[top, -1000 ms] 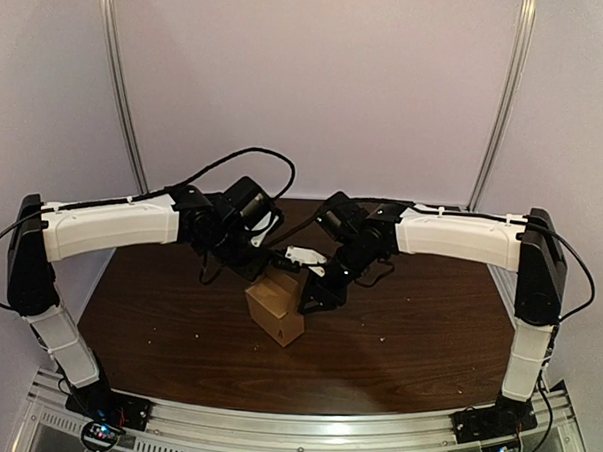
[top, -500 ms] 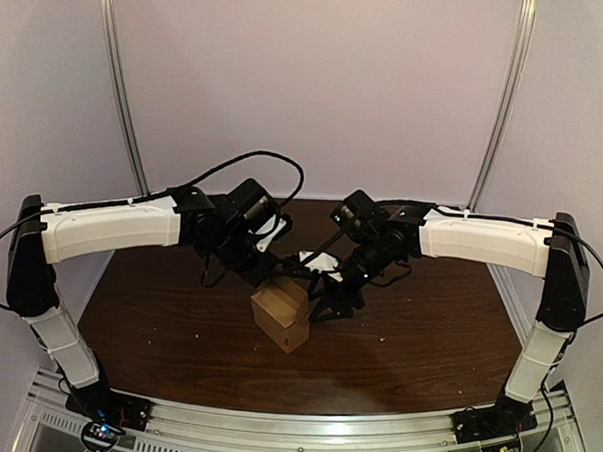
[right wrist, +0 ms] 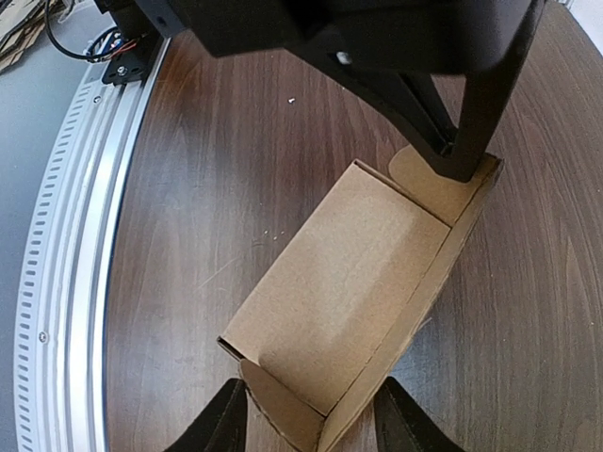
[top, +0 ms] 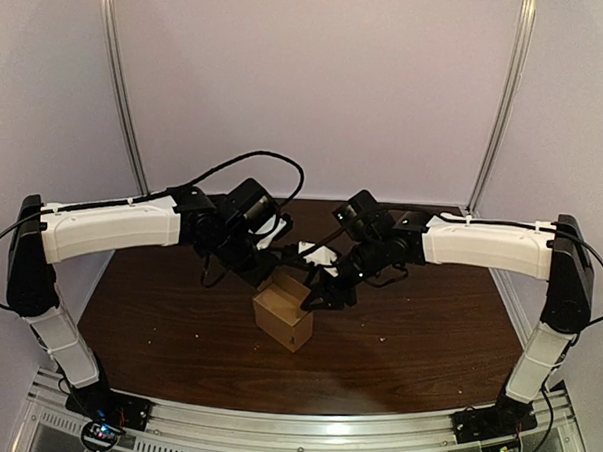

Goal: Fold the paper box

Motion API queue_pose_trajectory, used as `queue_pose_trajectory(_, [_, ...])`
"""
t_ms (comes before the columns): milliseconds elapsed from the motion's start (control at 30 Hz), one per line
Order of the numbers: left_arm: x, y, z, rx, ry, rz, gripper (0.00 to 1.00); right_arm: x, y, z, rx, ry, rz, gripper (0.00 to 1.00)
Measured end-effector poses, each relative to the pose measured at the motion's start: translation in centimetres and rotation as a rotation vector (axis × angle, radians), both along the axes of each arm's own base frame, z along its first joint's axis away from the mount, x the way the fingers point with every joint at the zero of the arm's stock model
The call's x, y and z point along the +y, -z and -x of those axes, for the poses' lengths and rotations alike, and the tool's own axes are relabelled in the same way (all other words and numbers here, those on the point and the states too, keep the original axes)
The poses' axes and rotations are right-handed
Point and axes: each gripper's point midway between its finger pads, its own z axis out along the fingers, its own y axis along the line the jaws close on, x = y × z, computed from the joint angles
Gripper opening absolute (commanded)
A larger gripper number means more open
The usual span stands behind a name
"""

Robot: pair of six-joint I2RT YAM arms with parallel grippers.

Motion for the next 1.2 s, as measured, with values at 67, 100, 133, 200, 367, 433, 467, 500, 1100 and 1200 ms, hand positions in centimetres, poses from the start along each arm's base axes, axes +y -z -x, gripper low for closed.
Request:
queue_pose_trajectory(67, [0.0,0.0,0.0,0.0,0.0,0.0,0.0,0.0,0.0,0.0,-0.003,0.002,0.001,0.46])
queue_pose_trajectory(100, [0.0,0.0,0.0,0.0,0.0,0.0,0.0,0.1,0.0,0.0,-0.005,0.0,0.0,0.46])
queue_pose_trajectory(133, [0.0,0.0,0.0,0.0,0.0,0.0,0.0,0.1,0.0,0.0,-0.007,-0.001,0.0,0.46])
queue_pose_trajectory(200, [0.0,0.0,0.0,0.001,0.001,0.001,0.0,0.1,0.0,0.1,-0.012,-0.006,0.0,0.46])
queue_pose_trajectory(367, [-0.1,0.0,0.1,0.006,0.003,0.006,0.0,0.1,0.1,0.2,-0.019,-0.018,0.002,0.47])
queue_pose_trajectory(433, [-0.2,0.0,0.1,0.01,0.002,0.009,0.0,0.1,0.1,0.3,-0.023,-0.027,0.002,0.47])
queue_pose_trajectory(467, [-0.2,0.0,0.2,0.012,0.001,0.011,0.0,0.0,0.1,0.4,-0.025,-0.035,0.002,0.47])
queue_pose_trajectory(500, [-0.2,0.0,0.2,0.014,0.002,0.013,0.0,0.0,0.2,0.5,-0.024,-0.041,0.004,0.47])
queue_pose_trajectory(1100, [-0.6,0.0,0.5,0.044,-0.016,0.043,0.0,-0.6,0.6,1.1,-0.018,-0.069,0.033,0.46])
queue_pose_trajectory(1200, [-0.6,0.0,0.6,0.046,-0.019,0.045,0.0,-0.6,0.5,0.9,-0.023,-0.061,0.035,0.46])
